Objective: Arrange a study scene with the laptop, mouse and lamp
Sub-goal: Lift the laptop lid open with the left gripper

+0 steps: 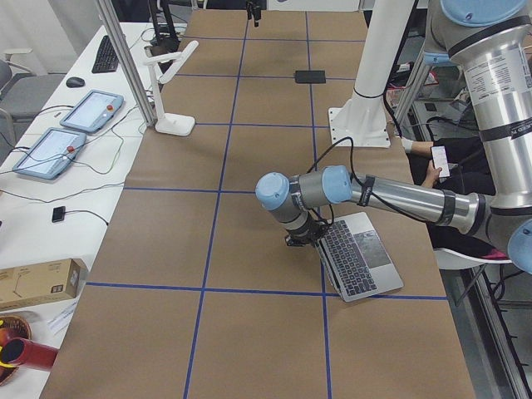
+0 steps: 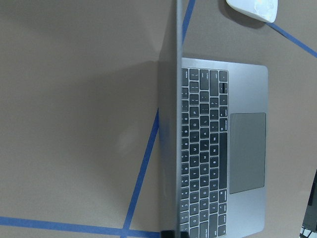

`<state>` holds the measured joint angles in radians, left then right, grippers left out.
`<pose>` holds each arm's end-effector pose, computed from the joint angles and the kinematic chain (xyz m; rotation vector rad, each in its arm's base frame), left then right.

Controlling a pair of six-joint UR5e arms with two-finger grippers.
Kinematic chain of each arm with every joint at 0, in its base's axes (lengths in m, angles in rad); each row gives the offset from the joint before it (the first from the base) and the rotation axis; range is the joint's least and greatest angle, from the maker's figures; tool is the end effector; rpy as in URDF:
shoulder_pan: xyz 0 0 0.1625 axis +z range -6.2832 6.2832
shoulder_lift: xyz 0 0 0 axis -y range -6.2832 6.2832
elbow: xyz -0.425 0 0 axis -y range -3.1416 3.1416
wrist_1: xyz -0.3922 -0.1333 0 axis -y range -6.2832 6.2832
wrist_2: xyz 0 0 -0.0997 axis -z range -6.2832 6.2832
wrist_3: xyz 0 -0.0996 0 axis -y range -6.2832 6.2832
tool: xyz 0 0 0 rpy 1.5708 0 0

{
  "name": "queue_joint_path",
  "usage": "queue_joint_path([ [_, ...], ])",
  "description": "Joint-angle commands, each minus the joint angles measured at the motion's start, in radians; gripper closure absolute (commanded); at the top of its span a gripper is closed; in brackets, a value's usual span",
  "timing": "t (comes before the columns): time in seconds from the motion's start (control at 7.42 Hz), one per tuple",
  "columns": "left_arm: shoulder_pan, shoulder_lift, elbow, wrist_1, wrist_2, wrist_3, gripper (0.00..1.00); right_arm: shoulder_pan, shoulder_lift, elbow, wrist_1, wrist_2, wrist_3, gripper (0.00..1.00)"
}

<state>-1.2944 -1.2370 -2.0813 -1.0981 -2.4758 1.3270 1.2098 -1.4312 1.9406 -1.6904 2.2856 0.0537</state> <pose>0.0356 -0.3270 0.5830 0.2306 0.9951 1.3422 -0.1209 -0.5127 0.4238 0.2214 -0.7729 -0.4300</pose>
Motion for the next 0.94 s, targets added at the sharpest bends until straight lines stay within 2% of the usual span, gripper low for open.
queue_joint_path([
  [0.0,0.001,0.002,-0.011,0.003,0.000,0.000,0.94,-0.001,0.002,0.000,0.000,0.000,0.000,0.00],
  [0.13,0.000,0.005,-0.020,0.004,-0.002,0.000,0.94,-0.001,0.002,0.000,0.000,0.000,0.000,0.00],
  [0.54,-0.146,-0.004,-0.036,0.020,-0.002,-0.002,0.94,-0.001,0.005,0.001,0.000,0.002,0.000,0.00],
  [0.81,-0.230,-0.016,-0.036,0.076,-0.009,-0.003,0.94,-0.003,0.008,-0.002,0.000,0.002,0.000,0.00],
])
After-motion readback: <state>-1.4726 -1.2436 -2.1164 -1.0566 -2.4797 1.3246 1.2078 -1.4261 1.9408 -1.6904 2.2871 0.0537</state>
